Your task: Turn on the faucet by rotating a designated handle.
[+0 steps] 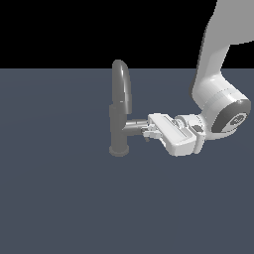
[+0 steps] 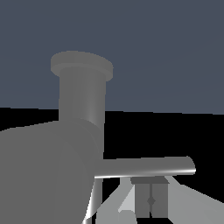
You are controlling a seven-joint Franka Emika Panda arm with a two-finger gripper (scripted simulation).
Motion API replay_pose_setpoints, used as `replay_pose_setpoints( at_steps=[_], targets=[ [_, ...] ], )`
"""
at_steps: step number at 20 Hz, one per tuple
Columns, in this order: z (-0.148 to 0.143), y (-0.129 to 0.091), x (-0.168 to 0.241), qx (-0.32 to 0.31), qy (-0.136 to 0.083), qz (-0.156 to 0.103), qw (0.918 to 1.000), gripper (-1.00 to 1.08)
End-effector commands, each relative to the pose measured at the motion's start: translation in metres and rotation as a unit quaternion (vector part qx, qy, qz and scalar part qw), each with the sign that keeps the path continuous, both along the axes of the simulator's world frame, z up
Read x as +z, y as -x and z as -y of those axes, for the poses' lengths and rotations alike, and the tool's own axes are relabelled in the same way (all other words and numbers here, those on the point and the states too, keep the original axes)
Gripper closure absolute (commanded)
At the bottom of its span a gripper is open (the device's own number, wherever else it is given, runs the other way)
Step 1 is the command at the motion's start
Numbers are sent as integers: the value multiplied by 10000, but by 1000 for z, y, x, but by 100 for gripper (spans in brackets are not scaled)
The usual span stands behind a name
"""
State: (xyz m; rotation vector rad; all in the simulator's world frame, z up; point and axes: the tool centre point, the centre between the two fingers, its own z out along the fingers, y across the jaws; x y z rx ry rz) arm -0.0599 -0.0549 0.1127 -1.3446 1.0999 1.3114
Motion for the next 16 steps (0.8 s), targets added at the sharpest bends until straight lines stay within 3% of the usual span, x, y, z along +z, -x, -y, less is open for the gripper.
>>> replay_pose_setpoints(
  at_steps=[1,2,16],
  targets=[
    [4,11,-24,-44,29,-155,9999,108],
    [0,0,-2,2,-2,12,10000,108],
    [-1,-16,-55,-33,20,-118,9999,108]
  ],
)
